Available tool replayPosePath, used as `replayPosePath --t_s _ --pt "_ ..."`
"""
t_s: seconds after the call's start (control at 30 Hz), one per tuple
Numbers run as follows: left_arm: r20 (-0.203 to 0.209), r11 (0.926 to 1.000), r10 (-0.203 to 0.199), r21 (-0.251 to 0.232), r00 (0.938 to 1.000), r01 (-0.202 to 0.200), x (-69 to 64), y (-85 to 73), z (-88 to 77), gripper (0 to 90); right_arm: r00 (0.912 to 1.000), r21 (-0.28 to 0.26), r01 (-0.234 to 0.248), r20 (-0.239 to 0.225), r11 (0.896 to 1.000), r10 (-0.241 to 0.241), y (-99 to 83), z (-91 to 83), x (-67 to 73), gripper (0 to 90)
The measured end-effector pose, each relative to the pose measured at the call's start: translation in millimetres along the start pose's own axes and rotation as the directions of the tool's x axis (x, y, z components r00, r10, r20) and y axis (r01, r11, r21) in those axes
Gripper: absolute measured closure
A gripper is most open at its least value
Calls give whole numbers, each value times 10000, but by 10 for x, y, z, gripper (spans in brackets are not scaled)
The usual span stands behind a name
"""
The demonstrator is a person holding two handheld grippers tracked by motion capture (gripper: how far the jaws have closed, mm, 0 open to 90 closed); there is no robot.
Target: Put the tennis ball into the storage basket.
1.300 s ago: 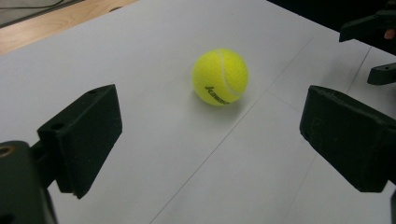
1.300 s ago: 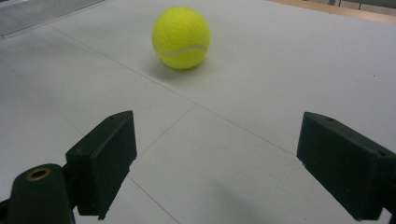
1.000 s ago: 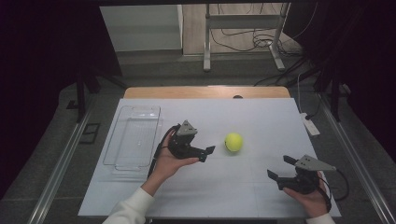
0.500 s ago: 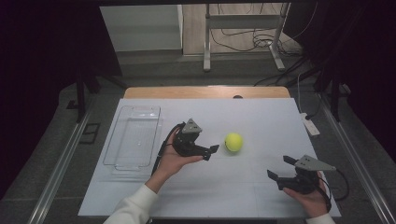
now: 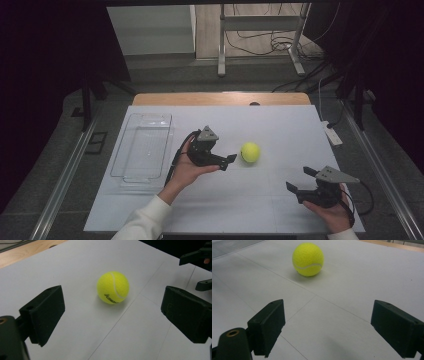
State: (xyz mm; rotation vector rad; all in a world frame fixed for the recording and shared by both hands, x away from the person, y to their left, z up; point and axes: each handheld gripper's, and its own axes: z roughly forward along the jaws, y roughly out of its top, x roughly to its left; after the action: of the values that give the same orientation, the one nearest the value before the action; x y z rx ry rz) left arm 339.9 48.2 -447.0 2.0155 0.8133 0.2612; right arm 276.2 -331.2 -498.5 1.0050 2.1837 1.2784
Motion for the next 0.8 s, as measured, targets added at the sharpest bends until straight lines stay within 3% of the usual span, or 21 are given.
replayPosePath --t_s 0.23,0.33,0.8 --pt "50 10000 -78 -20 10000 78 -1 87 53 62 10000 -40 49 70 10000 -49 6 -13 -3 126" --pt "-36 9999 69 102 10000 -68 -18 123 71 61 9999 -62 55 127 10000 -54 6 -26 -5 126" --pt "1 9993 12 381 10000 -12 0 171 235 62 10000 -57 13 76 10000 -12 4 -18 -16 126"
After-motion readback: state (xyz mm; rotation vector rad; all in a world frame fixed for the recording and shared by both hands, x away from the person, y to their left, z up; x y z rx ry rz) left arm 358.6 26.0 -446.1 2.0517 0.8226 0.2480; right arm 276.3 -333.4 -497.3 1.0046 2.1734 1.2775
